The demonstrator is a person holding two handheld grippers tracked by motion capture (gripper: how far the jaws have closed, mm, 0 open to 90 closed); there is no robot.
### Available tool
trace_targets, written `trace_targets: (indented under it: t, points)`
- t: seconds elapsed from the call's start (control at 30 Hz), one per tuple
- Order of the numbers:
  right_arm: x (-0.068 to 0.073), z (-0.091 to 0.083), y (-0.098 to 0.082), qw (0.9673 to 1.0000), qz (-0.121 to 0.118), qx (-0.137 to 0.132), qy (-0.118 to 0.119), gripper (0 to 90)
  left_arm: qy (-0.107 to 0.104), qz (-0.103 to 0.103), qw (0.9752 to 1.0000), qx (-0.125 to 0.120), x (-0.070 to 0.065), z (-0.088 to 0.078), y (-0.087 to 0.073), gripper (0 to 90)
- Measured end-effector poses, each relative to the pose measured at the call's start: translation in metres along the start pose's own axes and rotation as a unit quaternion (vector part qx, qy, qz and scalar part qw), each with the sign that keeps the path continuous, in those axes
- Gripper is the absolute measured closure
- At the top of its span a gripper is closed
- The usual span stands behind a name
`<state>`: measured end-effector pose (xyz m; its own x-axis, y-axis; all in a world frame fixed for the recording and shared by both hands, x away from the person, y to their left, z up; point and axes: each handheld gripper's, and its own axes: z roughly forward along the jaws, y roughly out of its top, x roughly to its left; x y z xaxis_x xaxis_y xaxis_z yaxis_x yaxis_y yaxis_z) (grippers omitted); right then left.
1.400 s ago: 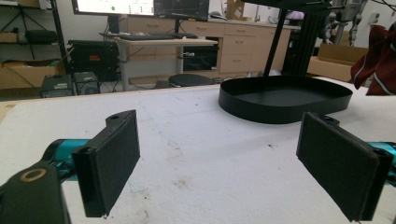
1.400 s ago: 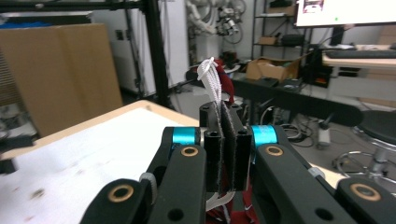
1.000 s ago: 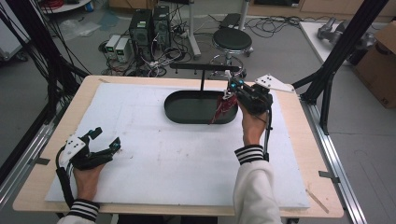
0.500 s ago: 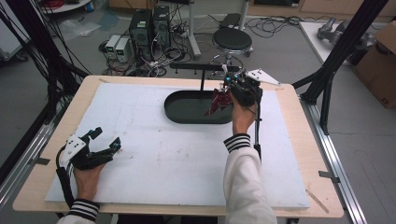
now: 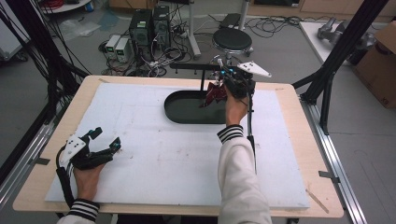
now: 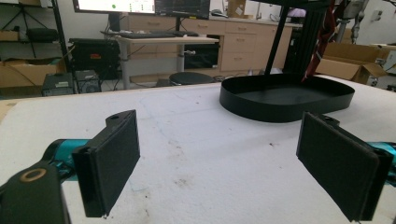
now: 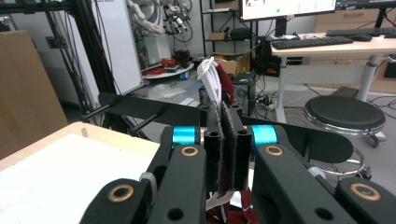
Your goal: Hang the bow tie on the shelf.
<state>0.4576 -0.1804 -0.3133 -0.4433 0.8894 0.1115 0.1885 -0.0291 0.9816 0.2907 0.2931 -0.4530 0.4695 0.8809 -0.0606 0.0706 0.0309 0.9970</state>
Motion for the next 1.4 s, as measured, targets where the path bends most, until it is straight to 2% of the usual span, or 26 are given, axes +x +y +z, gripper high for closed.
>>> trace_targets:
  t: [0.17, 0.53, 1.0, 1.4]
  points:
    - [0.0, 0.007, -0.005, 1.0, 0.007, 0.005, 0.0, 87.5, 0.0, 0.0, 1.0, 0.0, 0.0, 0.0, 0.0, 13.7]
    - [0.012, 0.019, -0.007, 0.9998, 0.006, 0.008, 0.016, 87.5, 0.0, 0.001, 1.0, 0.001, 0.0, 0.0, 0.0, 13.7]
    - [0.029, 0.033, -0.012, 0.999, -0.012, 0.038, 0.022, 87.2, 0.0, 0.0, 1.0, -0.001, 0.0, 0.0, 0.0, 13.6]
    - [0.034, 0.037, -0.018, 0.9968, -0.033, 0.07, 0.02, 86.6, -0.001, 0.0, 1.0, 0.0, 0.0, -0.001, 0.0, 13.6]
